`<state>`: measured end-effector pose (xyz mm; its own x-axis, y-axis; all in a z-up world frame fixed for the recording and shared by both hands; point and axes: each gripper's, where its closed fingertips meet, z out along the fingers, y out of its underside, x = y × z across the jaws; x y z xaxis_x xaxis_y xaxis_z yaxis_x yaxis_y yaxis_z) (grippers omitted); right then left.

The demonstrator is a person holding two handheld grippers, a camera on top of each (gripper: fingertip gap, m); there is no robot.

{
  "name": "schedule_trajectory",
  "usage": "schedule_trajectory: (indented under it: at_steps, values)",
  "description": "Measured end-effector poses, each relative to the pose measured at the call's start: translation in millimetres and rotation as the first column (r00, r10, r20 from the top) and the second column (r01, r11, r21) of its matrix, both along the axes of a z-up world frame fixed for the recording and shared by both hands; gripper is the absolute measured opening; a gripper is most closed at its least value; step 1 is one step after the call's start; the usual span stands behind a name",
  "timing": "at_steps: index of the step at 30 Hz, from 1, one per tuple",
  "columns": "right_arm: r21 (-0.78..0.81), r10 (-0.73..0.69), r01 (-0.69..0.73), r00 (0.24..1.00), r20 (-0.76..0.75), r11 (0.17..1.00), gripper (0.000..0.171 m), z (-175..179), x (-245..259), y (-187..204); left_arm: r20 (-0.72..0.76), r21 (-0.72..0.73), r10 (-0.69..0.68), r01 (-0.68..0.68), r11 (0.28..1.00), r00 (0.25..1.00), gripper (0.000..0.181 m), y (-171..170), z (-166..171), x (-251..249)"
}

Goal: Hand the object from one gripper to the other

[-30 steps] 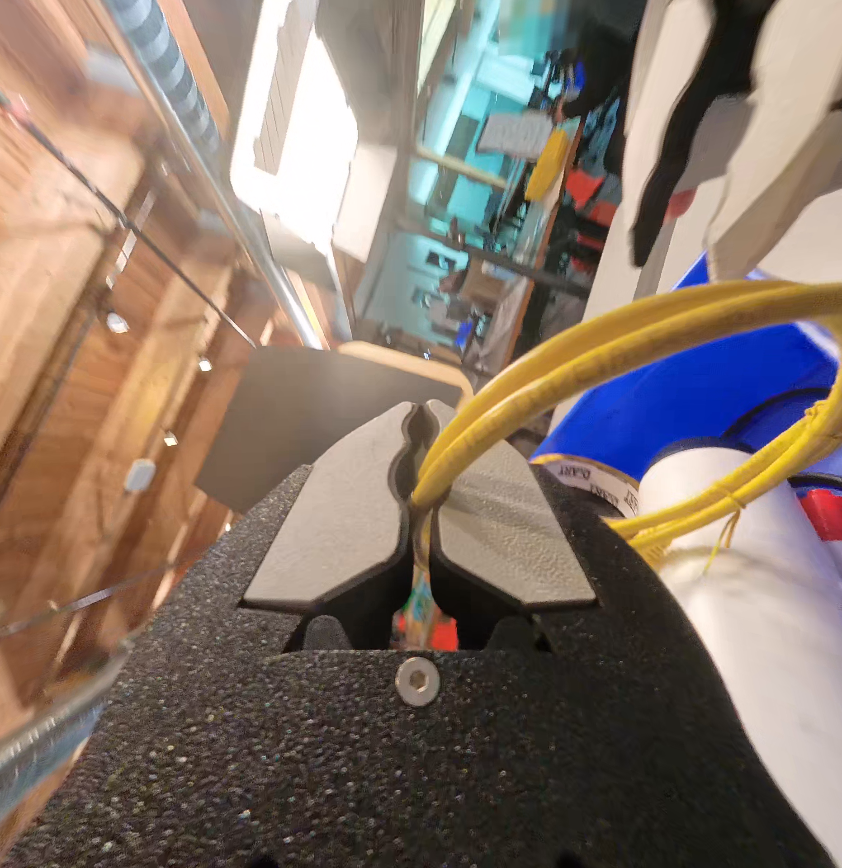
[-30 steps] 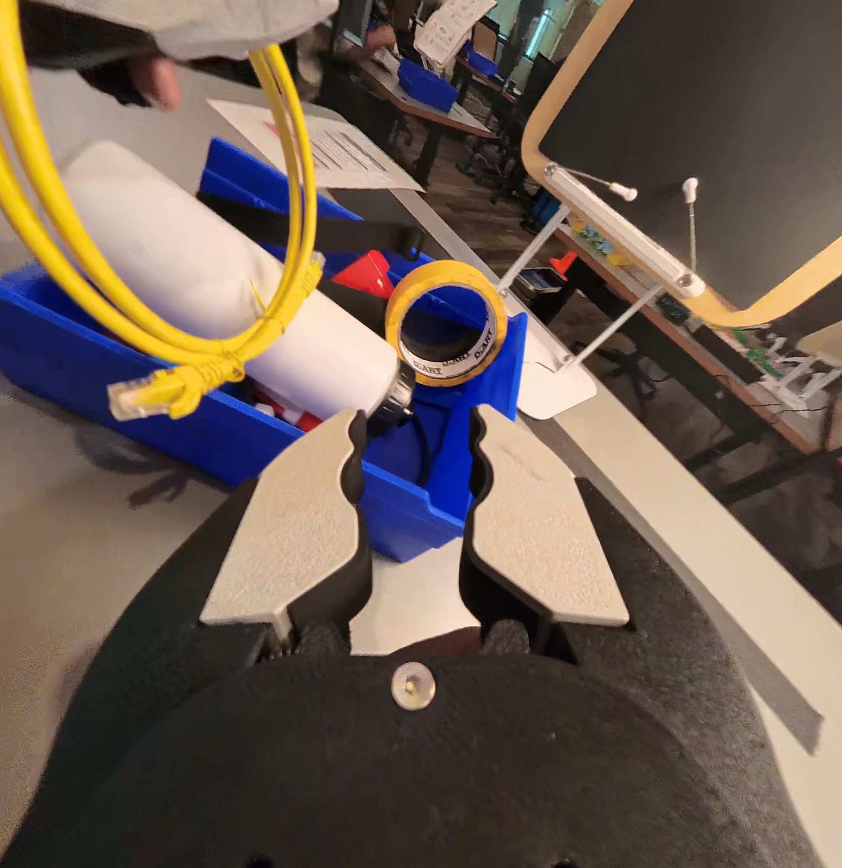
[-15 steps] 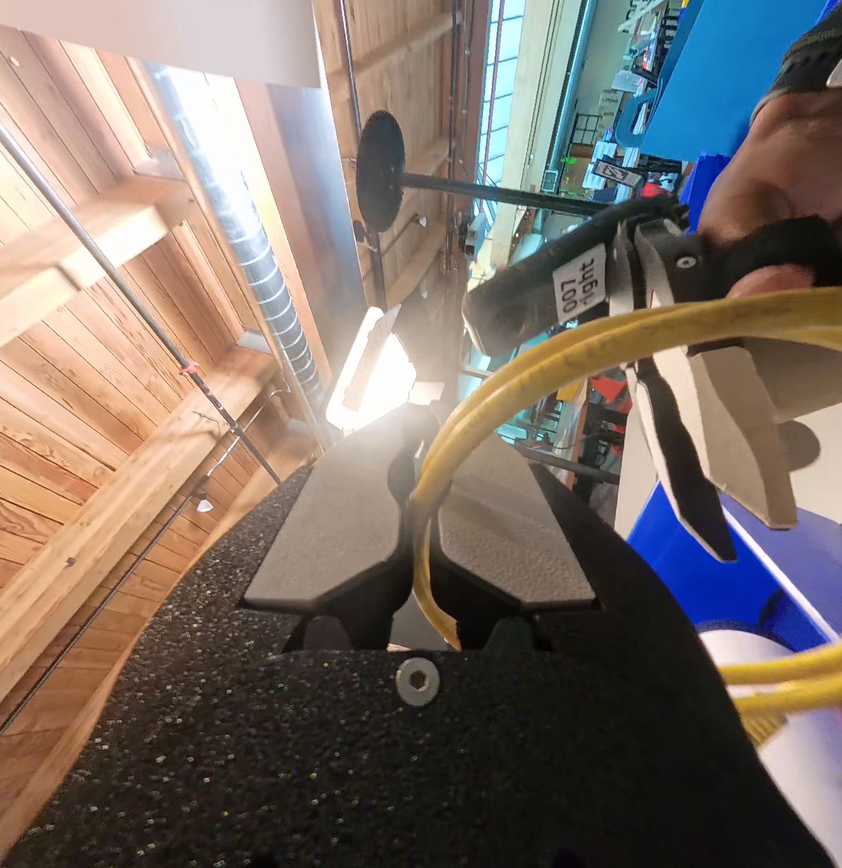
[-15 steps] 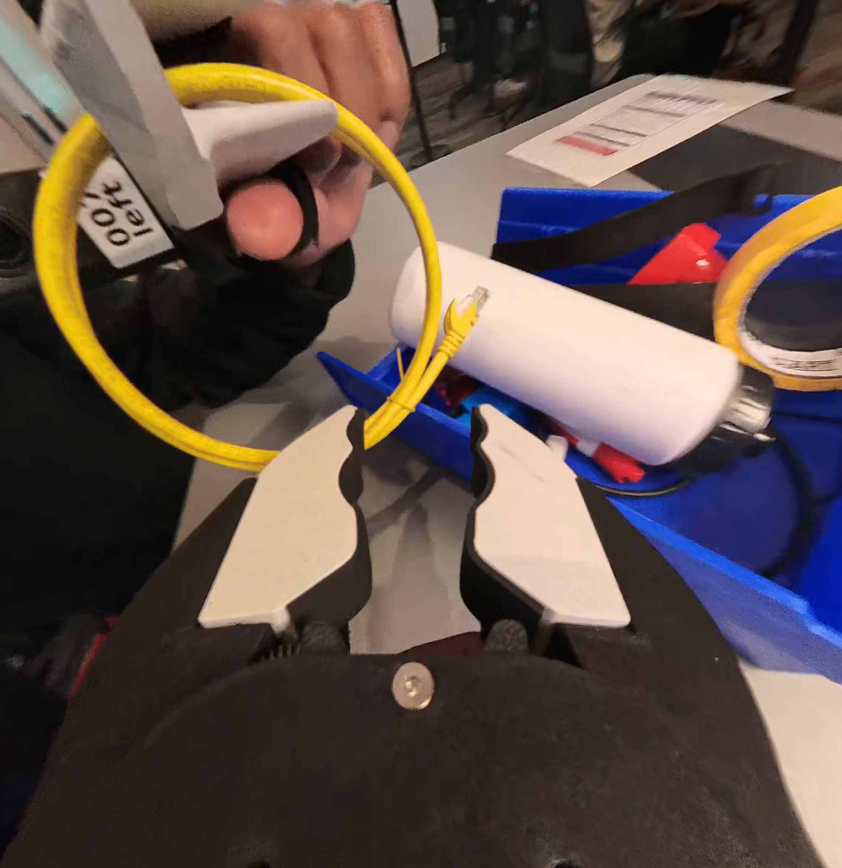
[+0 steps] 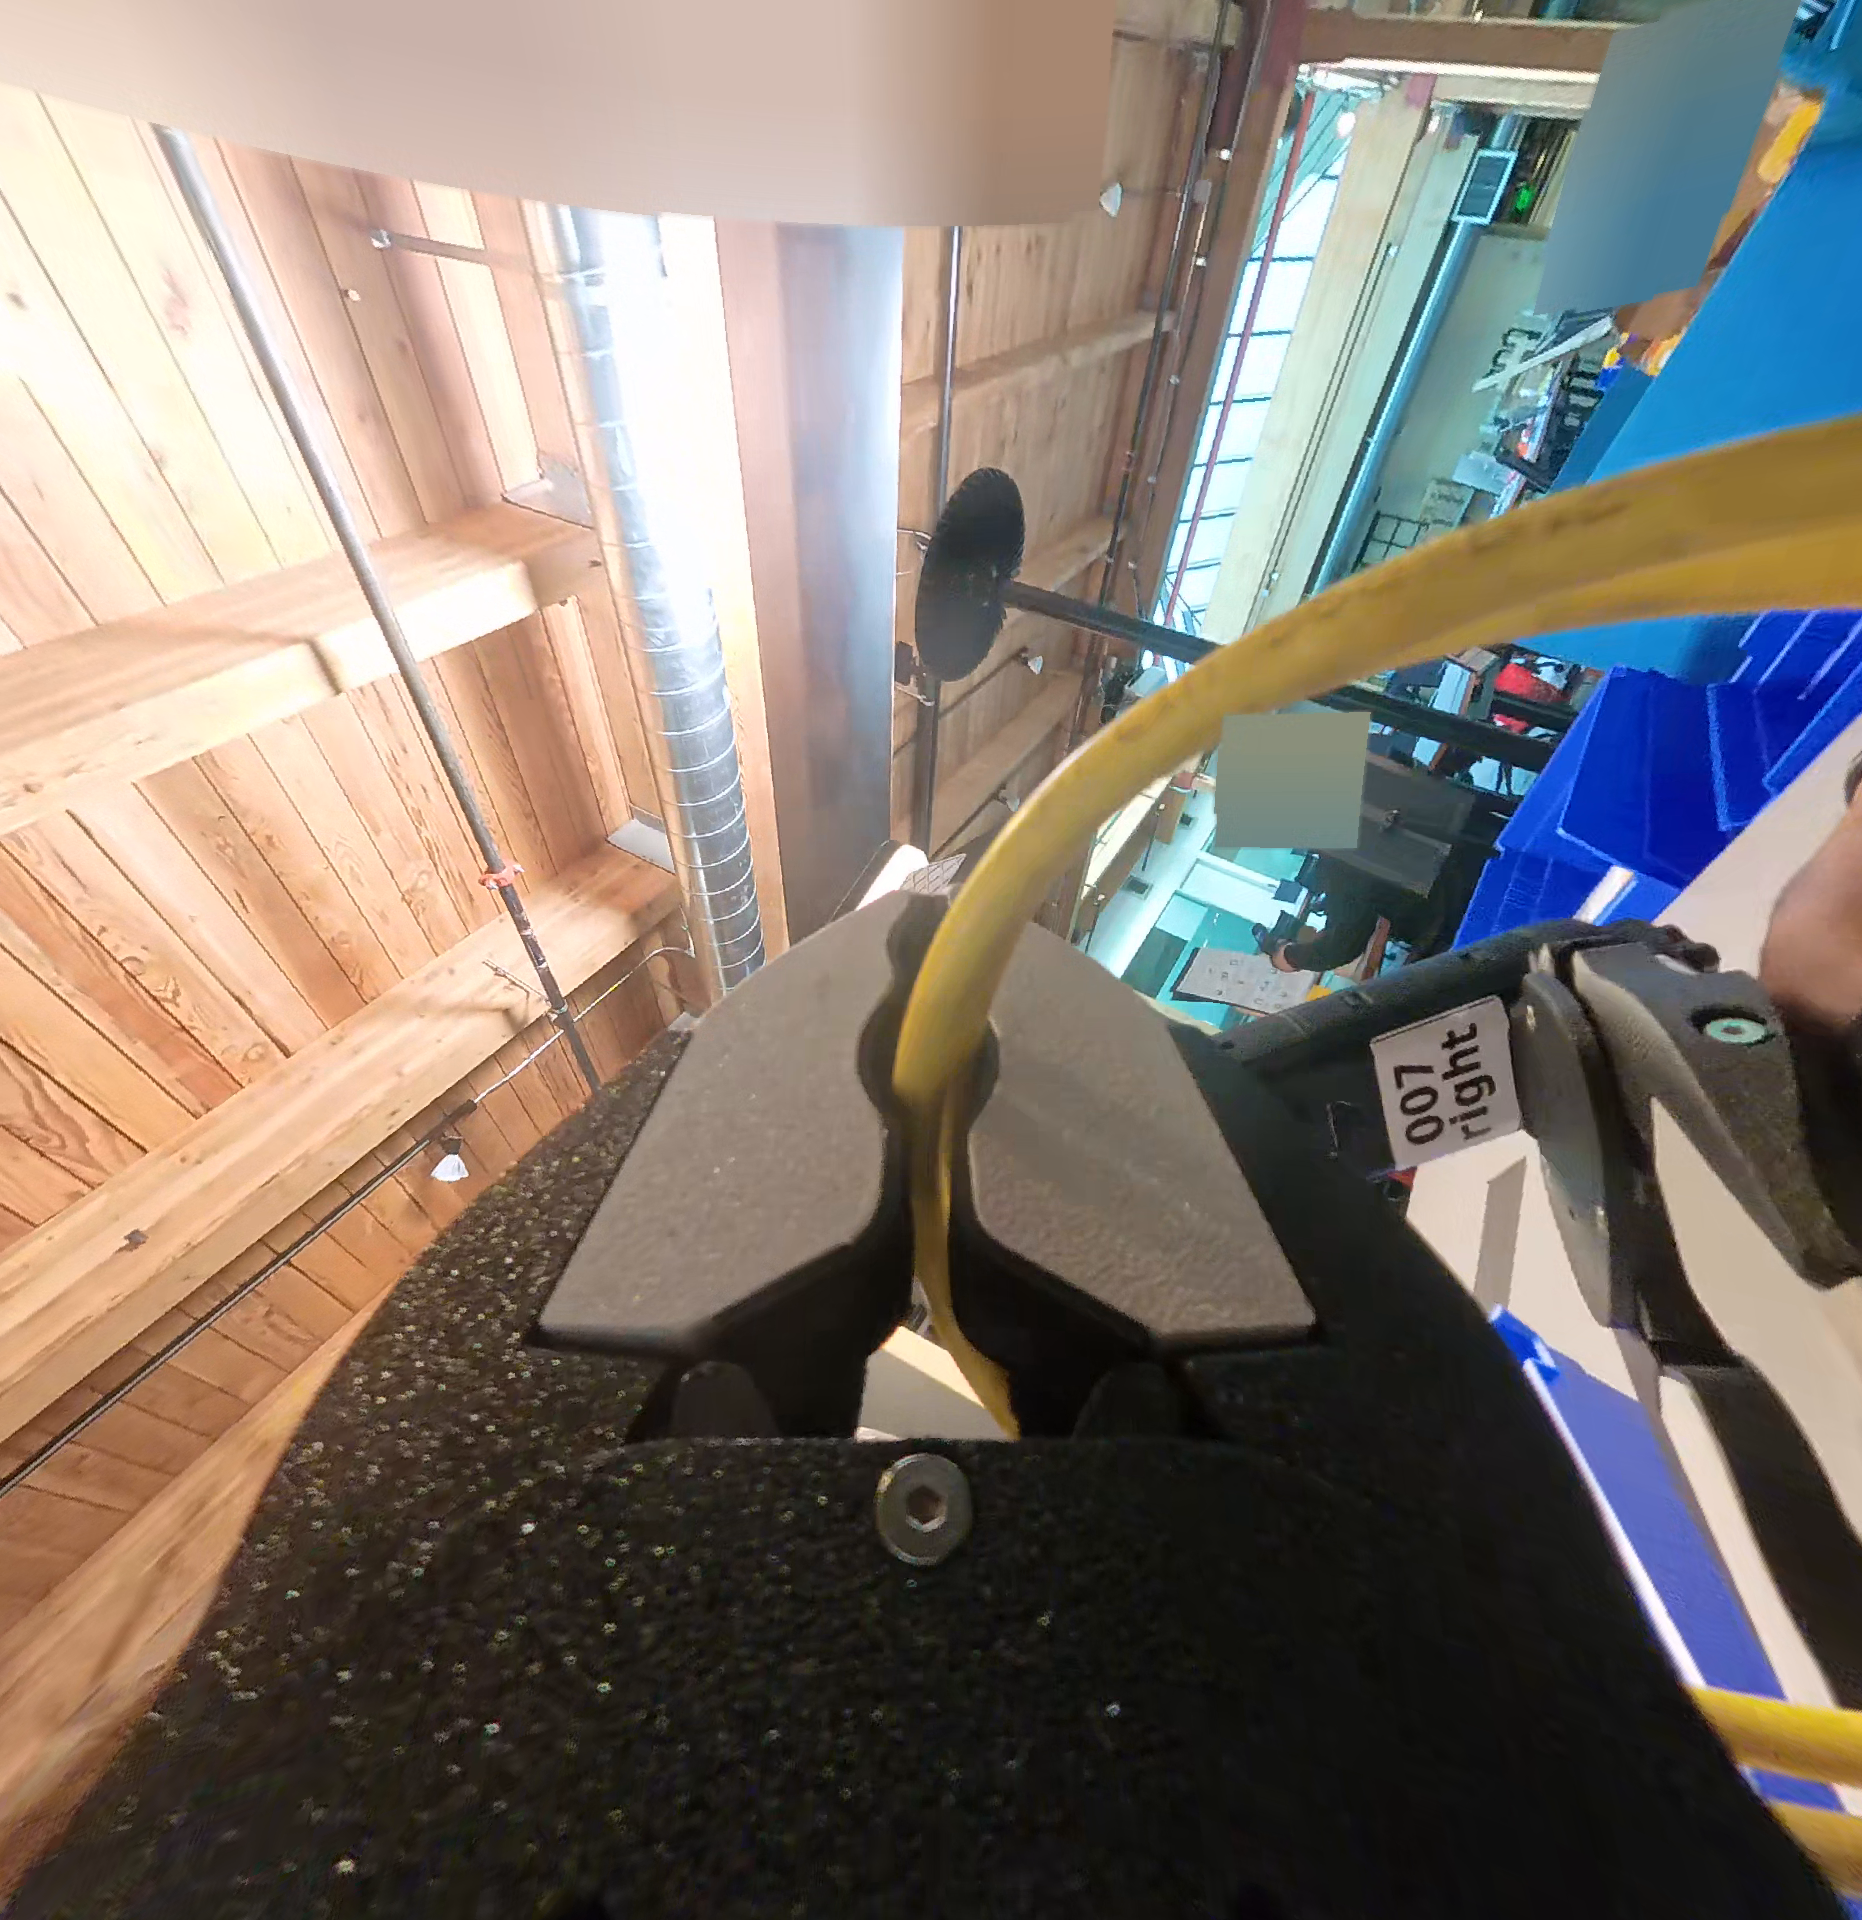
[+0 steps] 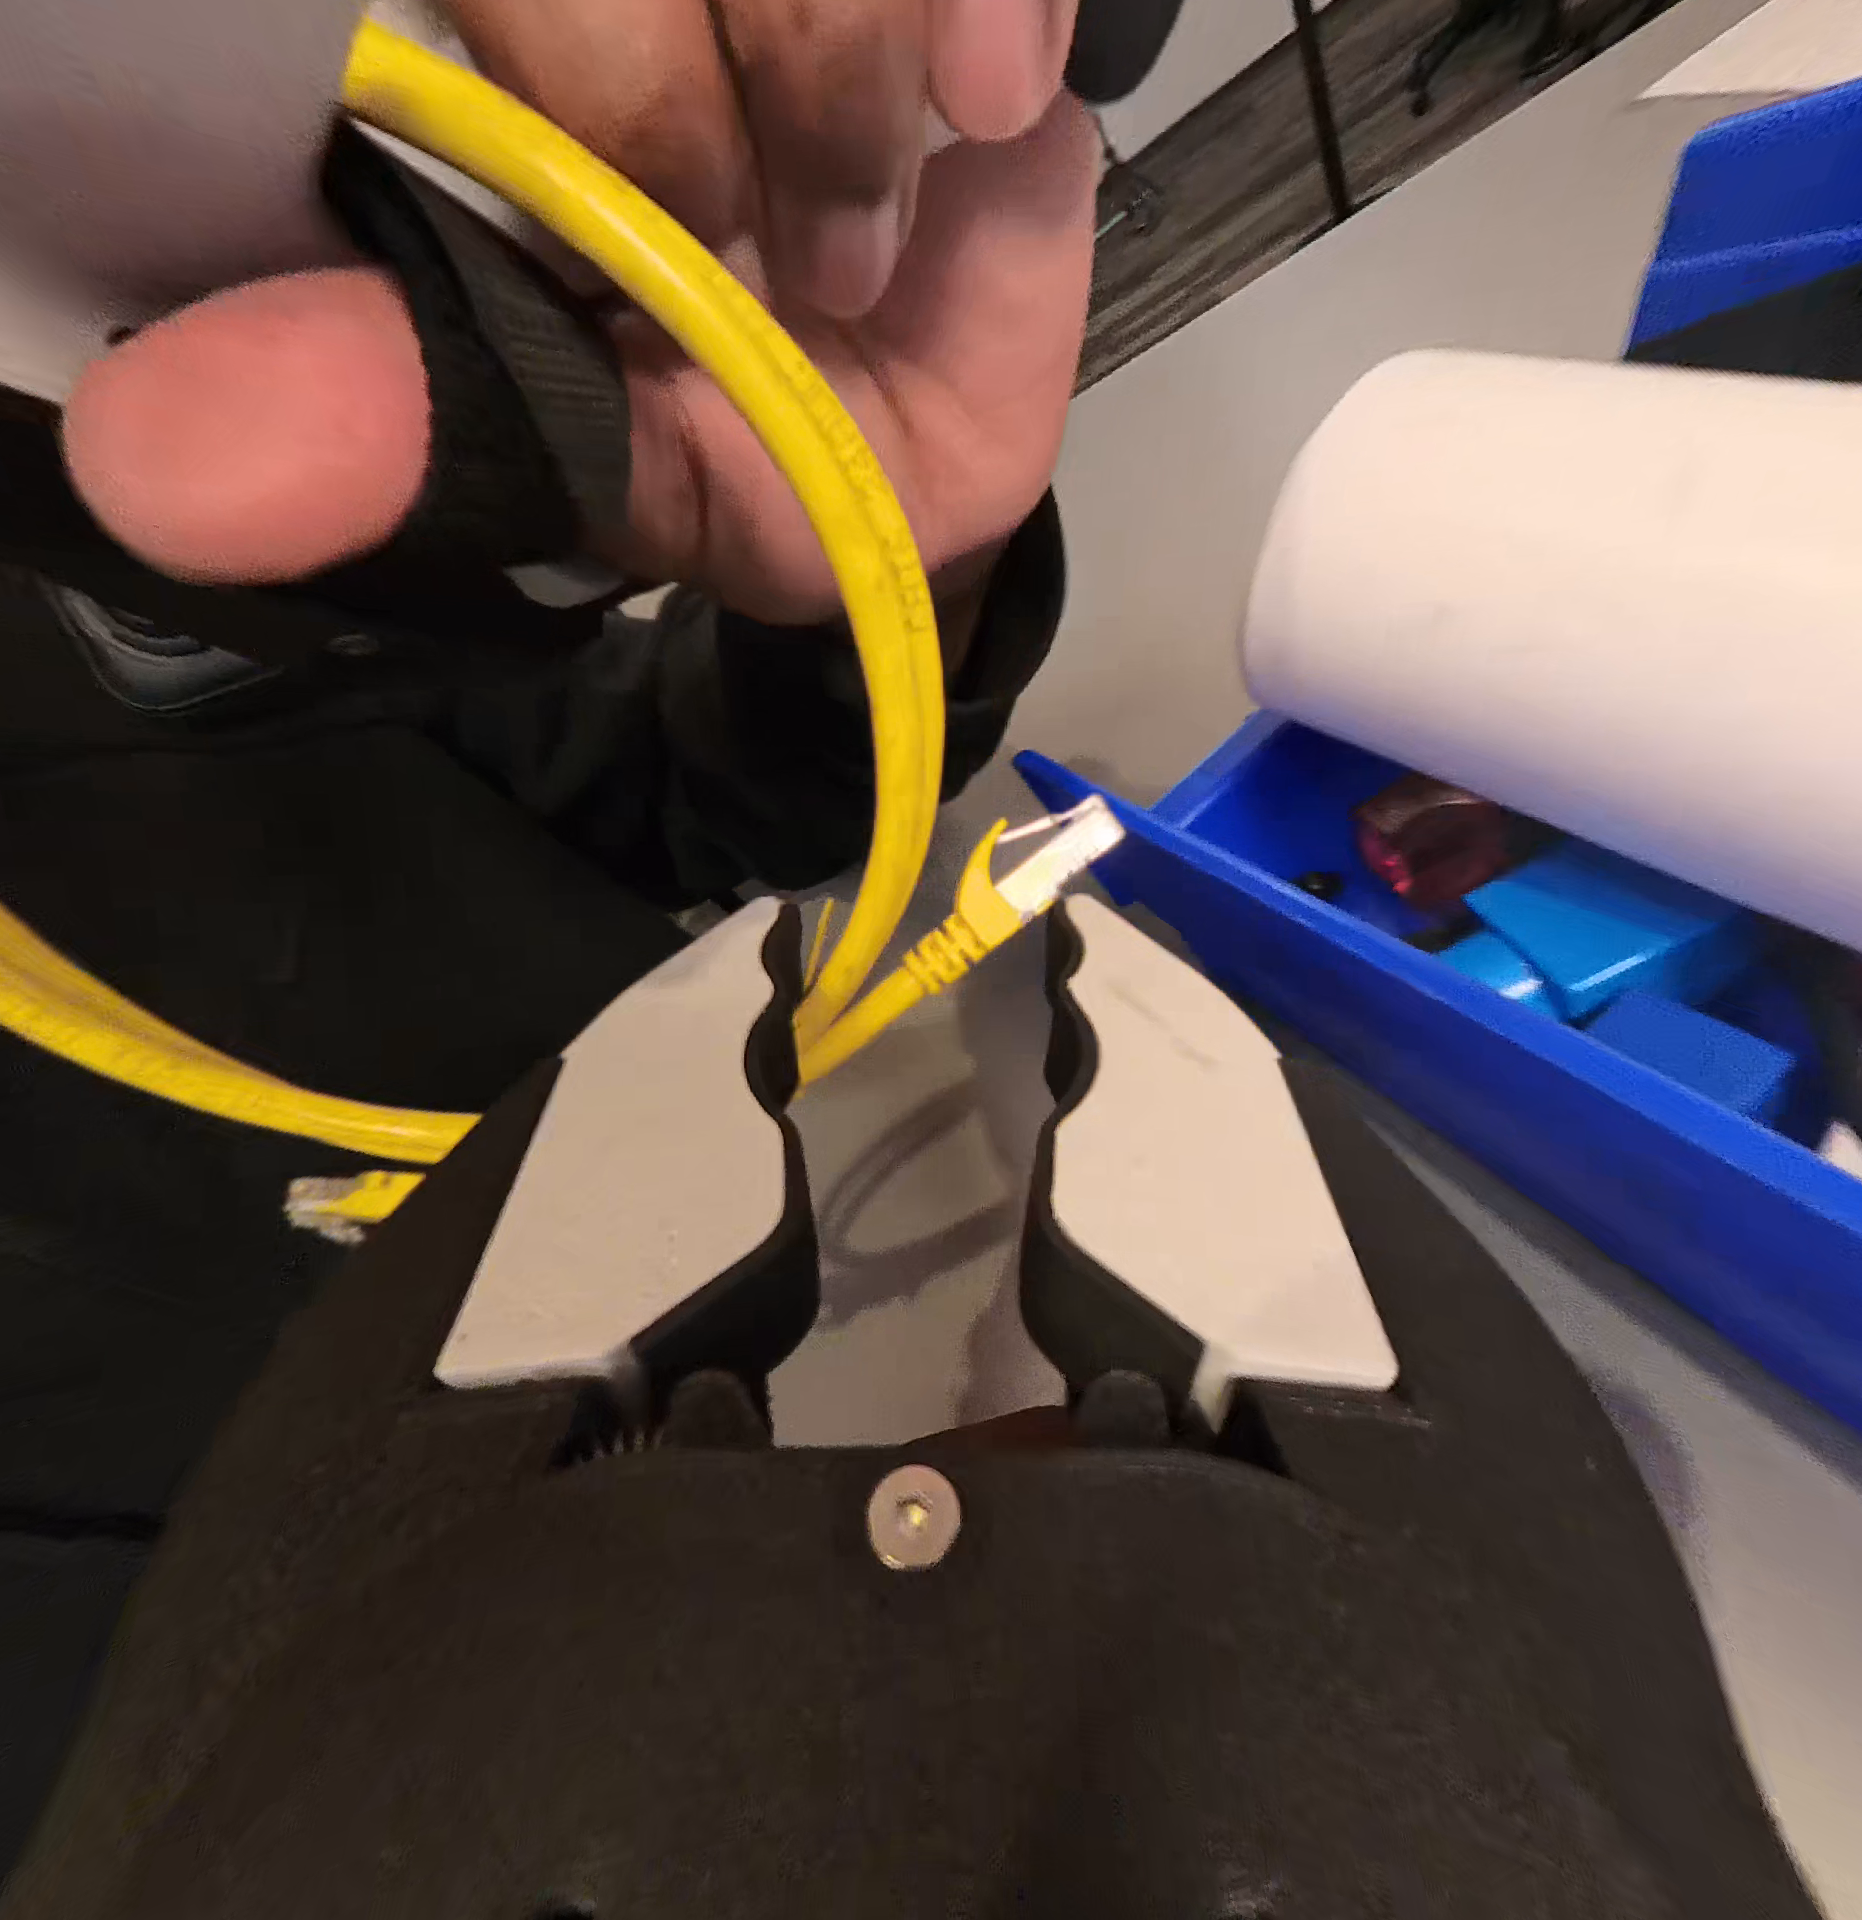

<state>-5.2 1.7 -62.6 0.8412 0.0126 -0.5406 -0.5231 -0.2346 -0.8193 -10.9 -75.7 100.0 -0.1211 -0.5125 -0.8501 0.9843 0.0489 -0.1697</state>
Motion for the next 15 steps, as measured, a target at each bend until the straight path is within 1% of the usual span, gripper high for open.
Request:
schedule_trajectory:
  at_steps: [2, 4, 5, 7, 10, 12, 13, 15]
  values:
    - [-0.006, -0.009, 0.009, 1.0, 0.015, 1.0, 0.033, -1, 1, 0, 0.001, 0.034, 0.009, -0.009, 0.999, 1.0, 0.001, -3, -5, 1]
    - [-0.033, -0.095, 0.097, 0.993, 0.07, 0.995, 0.026, -1, 18, -8, -0.022, 0.079, 0.013, -0.011, 0.997, 1.0, 0.001, -5, -12, 7]
    - [-0.036, -0.156, 0.16, 0.982, 0.103, 0.986, 0.024, 1, 31, -15, -0.059, 0.1, 0.009, -0.003, 0.995, 0.998, 0.007, -6, -14, 10]
    - [-0.037, -0.288, 0.302, 0.935, 0.208, 0.953, 0.021, 7, 59, -35, -0.154, 0.159, 0.017, 0.008, 0.987, 0.988, 0.031, -10, -21, 22]
    - [0.058, -0.473, 0.485, 0.808, 0.351, 0.872, 0.017, 31, 95, -74, -0.287, 0.279, 0.099, -0.015, 0.96, 0.953, 0.057, -16, -38, 45]
    - [0.133, -0.574, 0.582, 0.69, 0.441, 0.802, 0.015, 47, 113, -101, -0.387, 0.34, 0.152, -0.012, 0.94, 0.909, 0.069, -16, -49, 61]
    - [0.163, -0.615, 0.624, 0.628, 0.477, 0.764, 0.015, 53, 120, -114, -0.441, 0.359, 0.184, -0.016, 0.933, 0.879, 0.075, -15, -53, 70]
    - [0.221, -0.674, 0.677, 0.529, 0.515, 0.701, 0.015, 63, 128, -134, -0.563, 0.377, 0.232, -0.004, 0.926, 0.793, 0.079, -11, -63, 87]
